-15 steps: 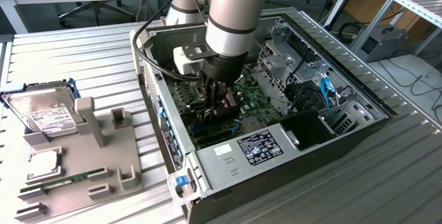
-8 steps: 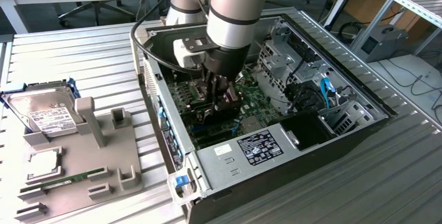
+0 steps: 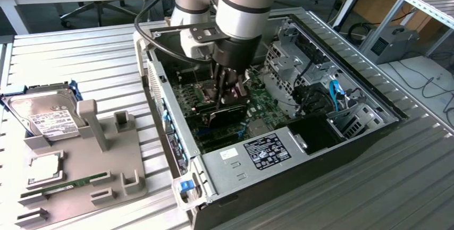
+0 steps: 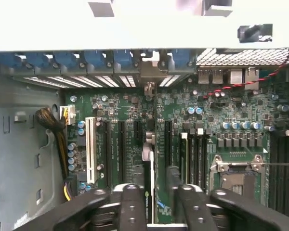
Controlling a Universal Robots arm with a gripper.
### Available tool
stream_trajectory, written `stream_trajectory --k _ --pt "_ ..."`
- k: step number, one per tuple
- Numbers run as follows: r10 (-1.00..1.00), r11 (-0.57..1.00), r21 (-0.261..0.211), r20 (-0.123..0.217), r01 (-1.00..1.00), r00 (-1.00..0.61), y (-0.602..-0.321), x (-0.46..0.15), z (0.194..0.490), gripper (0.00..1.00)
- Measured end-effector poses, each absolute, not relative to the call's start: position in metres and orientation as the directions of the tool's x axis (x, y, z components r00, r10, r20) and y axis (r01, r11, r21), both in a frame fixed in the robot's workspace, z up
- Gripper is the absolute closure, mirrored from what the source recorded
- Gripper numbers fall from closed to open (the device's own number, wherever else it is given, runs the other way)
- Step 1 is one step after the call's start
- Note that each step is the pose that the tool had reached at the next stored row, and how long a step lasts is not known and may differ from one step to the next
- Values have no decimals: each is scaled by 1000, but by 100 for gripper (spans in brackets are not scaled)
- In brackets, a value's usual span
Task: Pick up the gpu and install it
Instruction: 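Insert the gpu into the slot, then press down on the gpu until it lock into place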
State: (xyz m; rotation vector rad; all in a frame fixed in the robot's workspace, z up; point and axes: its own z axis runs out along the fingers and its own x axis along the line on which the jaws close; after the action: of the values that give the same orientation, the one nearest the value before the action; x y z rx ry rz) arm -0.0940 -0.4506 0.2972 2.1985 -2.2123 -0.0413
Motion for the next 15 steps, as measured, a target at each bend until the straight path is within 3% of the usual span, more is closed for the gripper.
stream_trajectory --k 2,4,5,9,15 --pt "-1000 4 41 -16 -999 -5 -451 -89 297 81" --pt "-1000 3 48 -29 -999 -4 -451 -83 297 81" --pt "-999 2 54 -37 -999 -4 -451 -79 297 89" --pt "-998 0 68 -58 -998 -4 -451 -67 297 89" --pt "-998 -1 69 -60 -998 -4 -451 -73 295 89"
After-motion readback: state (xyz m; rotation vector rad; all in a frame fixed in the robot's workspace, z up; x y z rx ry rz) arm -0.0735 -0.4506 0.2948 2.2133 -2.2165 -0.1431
